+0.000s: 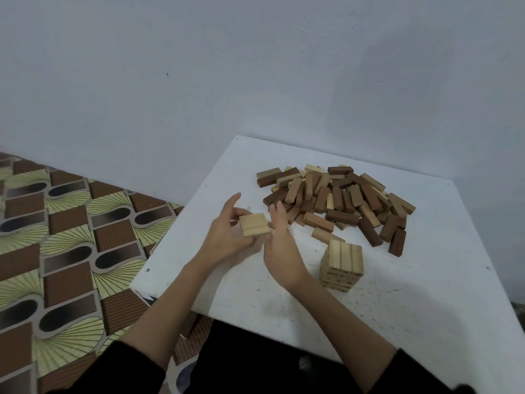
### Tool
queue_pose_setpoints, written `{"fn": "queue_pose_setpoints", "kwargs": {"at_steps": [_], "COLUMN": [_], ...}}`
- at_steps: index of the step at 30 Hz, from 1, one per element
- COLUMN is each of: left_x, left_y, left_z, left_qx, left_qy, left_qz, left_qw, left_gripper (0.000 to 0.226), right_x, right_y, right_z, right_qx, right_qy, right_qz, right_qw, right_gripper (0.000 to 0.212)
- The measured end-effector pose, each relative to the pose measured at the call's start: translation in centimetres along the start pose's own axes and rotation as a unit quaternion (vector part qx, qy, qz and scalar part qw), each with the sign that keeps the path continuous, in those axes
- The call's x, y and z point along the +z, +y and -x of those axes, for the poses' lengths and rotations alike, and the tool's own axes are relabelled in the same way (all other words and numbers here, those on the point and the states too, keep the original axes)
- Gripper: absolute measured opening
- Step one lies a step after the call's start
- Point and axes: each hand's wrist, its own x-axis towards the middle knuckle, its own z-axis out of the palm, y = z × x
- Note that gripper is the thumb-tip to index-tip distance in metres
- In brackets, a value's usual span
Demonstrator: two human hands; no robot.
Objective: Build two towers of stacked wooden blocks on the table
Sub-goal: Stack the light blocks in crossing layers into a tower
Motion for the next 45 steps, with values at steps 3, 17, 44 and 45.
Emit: {"fn": "queue_pose_setpoints", "kwargs": {"at_steps": [3,17,44,45], "left_x": [-0.7,7.5,8.7,8.8], "left_y": [2.8,10.5,8.9,8.9], "left_z": [-0.3,1.1,1.9,1.9], "left_qx": [0.053,0.14,0.097,0.097], "left_qy": [0.005,-0.202,-0.26,-0.259], "left_qz": [0.02,0.043,-0.016,-0.017], "left_qw": [0.998,0.968,0.961,0.961], "left_gripper": [0.092,0.095,0.105,0.104], "right_x": [-2.0,-16.9,-15.6,-15.5], "right_y": [-3.0,1.2,4.7,4.7], "right_z": [0.1,6.0,6.2,6.2], "right_qx": [-0.022,-0.042,-0.055,-0.058], "right_qy": [0.0,-0.003,-0.028,-0.028], "right_qz": [-0.087,0.05,0.086,0.091], "right_qw": [0.996,0.998,0.994,0.994], "right_gripper": [0.079,0.096,0.099,0.099]}}
